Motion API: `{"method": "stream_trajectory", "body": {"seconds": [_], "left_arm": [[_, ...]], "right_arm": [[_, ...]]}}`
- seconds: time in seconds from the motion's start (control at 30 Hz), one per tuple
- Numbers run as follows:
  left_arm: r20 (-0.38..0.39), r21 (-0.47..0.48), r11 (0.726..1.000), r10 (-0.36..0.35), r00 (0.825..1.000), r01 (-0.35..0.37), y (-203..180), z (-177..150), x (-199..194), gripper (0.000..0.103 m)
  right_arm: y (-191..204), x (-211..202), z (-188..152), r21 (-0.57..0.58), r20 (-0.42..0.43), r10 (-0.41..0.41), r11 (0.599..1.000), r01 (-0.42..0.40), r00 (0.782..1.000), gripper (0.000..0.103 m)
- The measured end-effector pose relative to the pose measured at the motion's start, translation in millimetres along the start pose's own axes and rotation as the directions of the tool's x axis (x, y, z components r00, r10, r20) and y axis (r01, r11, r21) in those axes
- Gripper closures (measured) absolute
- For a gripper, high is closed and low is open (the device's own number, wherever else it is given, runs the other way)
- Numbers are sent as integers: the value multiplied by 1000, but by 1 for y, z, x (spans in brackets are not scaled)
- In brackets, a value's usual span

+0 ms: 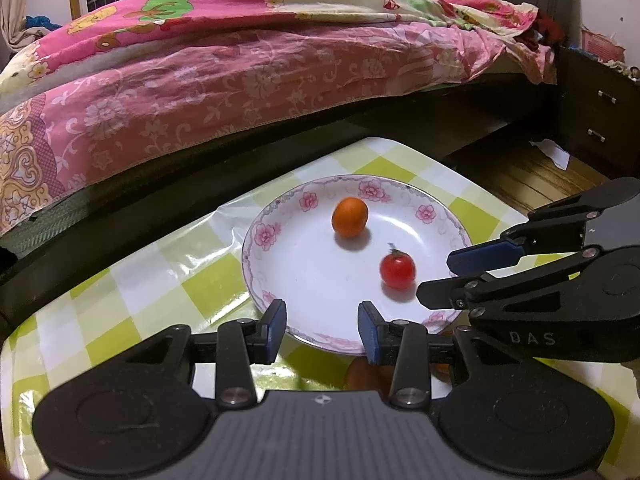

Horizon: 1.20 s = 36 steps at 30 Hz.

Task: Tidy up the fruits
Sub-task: 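Grasp another red cherry tomato with the left tool while the right tool reaches a tangerine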

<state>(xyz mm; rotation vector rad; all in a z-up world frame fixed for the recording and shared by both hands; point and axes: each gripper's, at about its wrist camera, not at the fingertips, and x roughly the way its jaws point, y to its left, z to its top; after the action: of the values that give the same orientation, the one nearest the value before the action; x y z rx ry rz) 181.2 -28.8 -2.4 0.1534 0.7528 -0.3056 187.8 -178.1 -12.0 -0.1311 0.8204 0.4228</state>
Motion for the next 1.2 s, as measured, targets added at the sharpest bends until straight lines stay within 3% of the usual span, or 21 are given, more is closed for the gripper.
{"method": "stream_trajectory", "body": {"seconds": [1.2], "left_arm": [[-20,21,997,-69,997,69,-10,-26,-39,56]], "right_arm": [[15,-19,-15,-41,-36,23,999,-24,999,69]]}}
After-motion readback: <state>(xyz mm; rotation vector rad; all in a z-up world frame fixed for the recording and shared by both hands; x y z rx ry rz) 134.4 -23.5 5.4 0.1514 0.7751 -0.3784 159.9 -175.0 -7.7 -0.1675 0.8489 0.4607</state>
